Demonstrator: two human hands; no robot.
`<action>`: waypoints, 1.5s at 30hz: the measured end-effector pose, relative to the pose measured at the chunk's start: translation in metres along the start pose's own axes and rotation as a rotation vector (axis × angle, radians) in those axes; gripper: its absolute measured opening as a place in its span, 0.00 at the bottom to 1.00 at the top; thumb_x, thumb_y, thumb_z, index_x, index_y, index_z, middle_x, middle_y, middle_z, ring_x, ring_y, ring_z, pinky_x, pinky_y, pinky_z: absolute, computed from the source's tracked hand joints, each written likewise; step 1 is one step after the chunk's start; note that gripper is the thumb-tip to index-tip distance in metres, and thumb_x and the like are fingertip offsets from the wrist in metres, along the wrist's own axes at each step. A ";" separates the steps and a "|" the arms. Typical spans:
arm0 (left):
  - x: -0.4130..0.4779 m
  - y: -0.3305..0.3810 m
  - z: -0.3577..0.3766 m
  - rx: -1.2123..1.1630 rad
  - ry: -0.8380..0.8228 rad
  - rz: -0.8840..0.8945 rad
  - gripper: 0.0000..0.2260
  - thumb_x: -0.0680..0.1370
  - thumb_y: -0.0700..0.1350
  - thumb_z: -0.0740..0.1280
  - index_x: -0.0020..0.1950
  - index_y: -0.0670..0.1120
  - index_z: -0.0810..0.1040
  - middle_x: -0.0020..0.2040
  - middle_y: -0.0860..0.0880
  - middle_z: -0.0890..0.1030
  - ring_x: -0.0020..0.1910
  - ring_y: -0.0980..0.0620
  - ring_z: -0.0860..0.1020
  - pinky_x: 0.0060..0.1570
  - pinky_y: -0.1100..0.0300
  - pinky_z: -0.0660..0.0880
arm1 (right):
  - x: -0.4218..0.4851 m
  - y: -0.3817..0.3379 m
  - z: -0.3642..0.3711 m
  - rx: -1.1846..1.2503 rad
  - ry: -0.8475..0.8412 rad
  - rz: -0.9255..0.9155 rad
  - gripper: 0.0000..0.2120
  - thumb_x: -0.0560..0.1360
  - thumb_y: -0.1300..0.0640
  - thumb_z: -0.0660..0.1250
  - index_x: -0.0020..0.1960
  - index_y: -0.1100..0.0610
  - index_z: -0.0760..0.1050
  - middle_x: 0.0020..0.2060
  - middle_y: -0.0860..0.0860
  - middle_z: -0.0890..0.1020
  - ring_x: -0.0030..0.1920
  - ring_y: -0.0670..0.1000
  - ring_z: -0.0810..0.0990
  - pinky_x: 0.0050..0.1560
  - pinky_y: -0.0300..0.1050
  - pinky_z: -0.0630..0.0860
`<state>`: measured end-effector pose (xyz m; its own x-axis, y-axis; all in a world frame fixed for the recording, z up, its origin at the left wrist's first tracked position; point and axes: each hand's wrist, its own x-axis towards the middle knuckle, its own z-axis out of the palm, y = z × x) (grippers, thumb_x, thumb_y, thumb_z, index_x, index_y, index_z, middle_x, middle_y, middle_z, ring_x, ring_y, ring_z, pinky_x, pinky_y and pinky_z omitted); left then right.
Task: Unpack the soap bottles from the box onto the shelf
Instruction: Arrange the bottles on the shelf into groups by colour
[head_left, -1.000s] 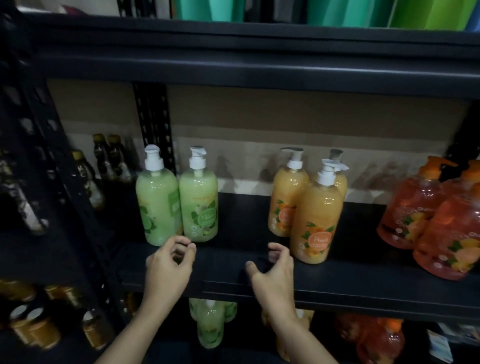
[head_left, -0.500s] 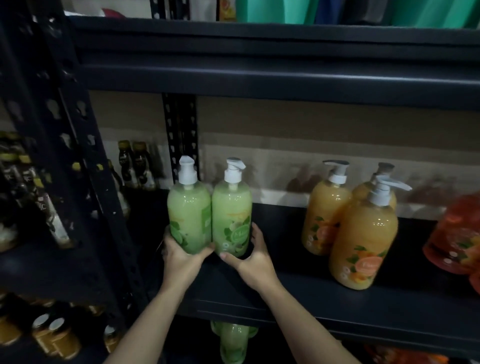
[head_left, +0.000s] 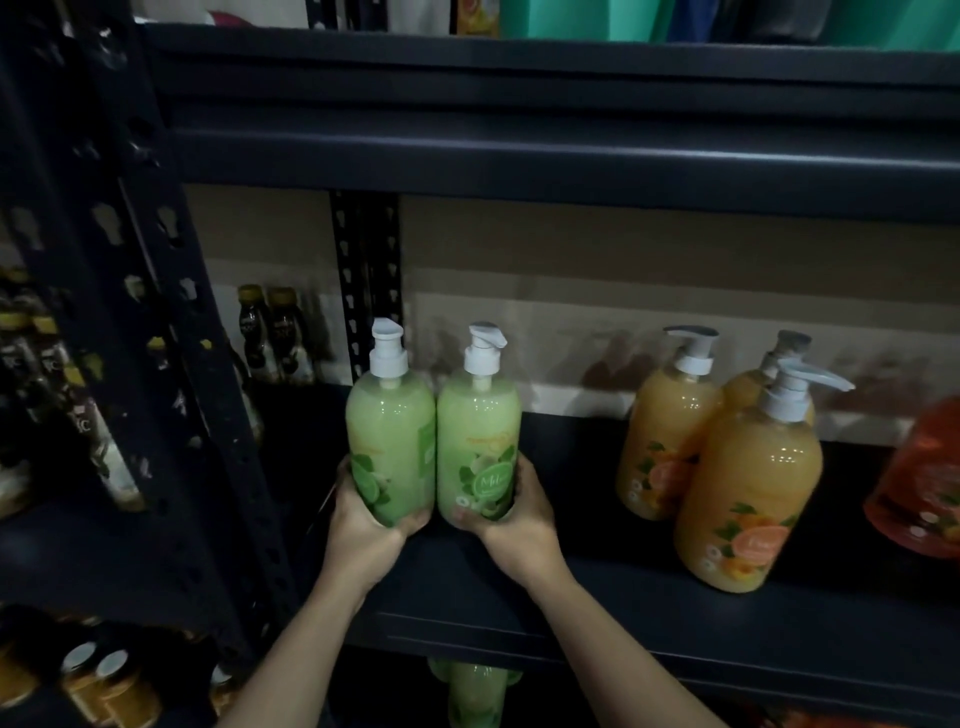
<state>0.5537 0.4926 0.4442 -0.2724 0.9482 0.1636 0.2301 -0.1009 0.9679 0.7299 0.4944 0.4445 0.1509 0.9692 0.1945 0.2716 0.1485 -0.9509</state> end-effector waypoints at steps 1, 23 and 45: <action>-0.001 -0.001 0.000 0.011 0.002 0.005 0.44 0.62 0.40 0.82 0.72 0.53 0.62 0.61 0.50 0.77 0.59 0.50 0.77 0.61 0.55 0.72 | 0.000 -0.001 0.000 0.000 0.013 -0.007 0.33 0.57 0.57 0.83 0.51 0.32 0.70 0.49 0.36 0.82 0.50 0.35 0.81 0.49 0.32 0.77; 0.001 -0.001 -0.012 -0.051 -0.076 -0.039 0.43 0.62 0.34 0.81 0.72 0.53 0.65 0.57 0.55 0.78 0.55 0.59 0.77 0.60 0.57 0.73 | 0.050 0.030 0.008 -0.094 0.216 -0.022 0.43 0.53 0.43 0.80 0.65 0.45 0.69 0.56 0.45 0.78 0.56 0.46 0.79 0.57 0.50 0.79; 0.033 0.012 0.036 0.099 0.090 0.002 0.43 0.50 0.43 0.86 0.62 0.45 0.73 0.58 0.44 0.77 0.56 0.46 0.76 0.50 0.60 0.72 | 0.060 0.047 0.014 -0.138 0.186 -0.009 0.47 0.50 0.37 0.82 0.65 0.49 0.70 0.55 0.47 0.79 0.55 0.46 0.80 0.53 0.49 0.81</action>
<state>0.5811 0.5336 0.4539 -0.3531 0.9169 0.1862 0.3209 -0.0683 0.9446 0.7383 0.5627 0.4077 0.3172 0.9131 0.2563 0.3992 0.1166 -0.9094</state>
